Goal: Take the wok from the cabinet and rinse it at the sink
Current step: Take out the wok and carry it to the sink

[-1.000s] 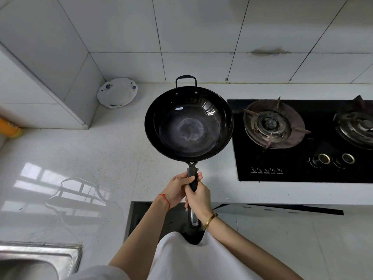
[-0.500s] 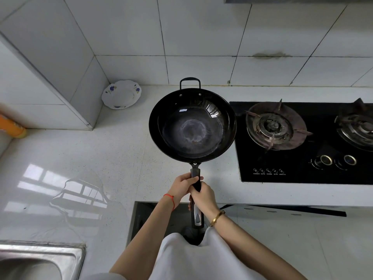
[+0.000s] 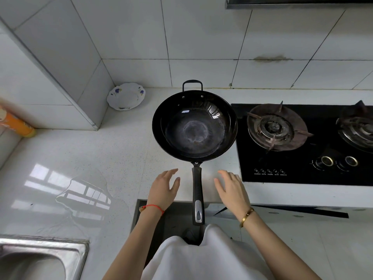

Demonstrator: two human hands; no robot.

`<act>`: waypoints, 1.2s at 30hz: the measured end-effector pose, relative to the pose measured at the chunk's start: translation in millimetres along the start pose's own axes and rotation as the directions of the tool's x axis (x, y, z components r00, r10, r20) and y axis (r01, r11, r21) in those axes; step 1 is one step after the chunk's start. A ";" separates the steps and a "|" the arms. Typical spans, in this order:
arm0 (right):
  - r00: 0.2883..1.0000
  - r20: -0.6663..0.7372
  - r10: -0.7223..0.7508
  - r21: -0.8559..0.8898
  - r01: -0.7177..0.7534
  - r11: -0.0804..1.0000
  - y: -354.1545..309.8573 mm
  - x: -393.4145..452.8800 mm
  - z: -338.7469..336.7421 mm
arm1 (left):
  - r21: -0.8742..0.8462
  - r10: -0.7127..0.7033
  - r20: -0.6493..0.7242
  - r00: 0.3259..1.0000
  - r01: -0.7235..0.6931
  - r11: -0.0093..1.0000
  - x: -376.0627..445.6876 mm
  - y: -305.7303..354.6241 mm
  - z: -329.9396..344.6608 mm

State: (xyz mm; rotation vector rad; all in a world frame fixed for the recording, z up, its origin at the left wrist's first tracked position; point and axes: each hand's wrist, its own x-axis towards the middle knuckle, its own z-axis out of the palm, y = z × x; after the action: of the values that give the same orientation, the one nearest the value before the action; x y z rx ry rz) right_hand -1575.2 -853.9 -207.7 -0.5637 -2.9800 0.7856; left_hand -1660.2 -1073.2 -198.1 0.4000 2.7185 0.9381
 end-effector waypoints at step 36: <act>0.993 0.049 -0.103 0.190 0.092 0.977 -22.1 -0.2 -26.4 | -0.148 -0.146 -0.085 0.986 0.133 0.980 -9.8 46.2 9.6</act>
State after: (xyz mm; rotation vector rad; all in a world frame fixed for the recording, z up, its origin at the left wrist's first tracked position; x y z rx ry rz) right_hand -1579.9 -859.3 -174.0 -0.3899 -2.9137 1.0765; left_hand -1639.9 -1036.1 -175.0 0.1380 2.6994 1.1290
